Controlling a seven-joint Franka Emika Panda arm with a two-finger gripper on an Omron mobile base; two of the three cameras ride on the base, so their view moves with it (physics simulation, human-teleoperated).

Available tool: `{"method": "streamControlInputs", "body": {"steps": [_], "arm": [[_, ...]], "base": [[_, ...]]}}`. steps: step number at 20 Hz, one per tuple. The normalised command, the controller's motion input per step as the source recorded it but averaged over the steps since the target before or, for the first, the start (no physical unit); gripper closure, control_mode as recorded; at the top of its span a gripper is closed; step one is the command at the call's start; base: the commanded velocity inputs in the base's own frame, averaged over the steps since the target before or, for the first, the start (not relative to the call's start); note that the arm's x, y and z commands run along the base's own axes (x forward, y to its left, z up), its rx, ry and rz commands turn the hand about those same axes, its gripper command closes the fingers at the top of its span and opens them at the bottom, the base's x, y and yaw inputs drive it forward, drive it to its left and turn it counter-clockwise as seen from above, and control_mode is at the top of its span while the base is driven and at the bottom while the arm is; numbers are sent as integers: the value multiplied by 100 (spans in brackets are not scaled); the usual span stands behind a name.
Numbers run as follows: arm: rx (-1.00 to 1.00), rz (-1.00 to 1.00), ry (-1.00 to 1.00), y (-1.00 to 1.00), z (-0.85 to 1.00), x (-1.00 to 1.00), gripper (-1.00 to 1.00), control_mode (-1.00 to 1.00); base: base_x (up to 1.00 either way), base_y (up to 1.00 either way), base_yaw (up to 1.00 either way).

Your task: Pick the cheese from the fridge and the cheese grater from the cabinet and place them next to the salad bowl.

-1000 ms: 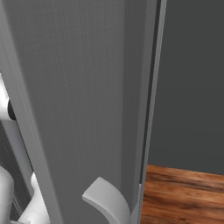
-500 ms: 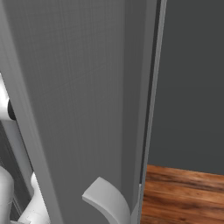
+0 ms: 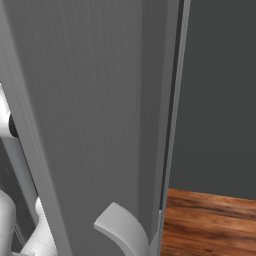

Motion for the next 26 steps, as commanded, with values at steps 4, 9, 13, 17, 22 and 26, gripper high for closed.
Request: {"method": "streamControlInputs", "body": {"steps": [4, 9, 13, 17, 22, 26], "arm": [[0, 0, 0, 0, 0, 0, 100, 100], [0, 0, 0, 0, 0, 0, 100, 100], [0, 0, 0, 0, 0, 0, 100, 100], [0, 0, 0, 0, 0, 0, 100, 100], [0, 0, 0, 0, 0, 0, 100, 100], [0, 0, 0, 0, 0, 0, 100, 100]], "base": [[-32, 0, 0], [-54, 0, 0], [-52, 0, 0], [-52, 0, 0], [-56, 0, 0], [-57, 0, 0]]}}
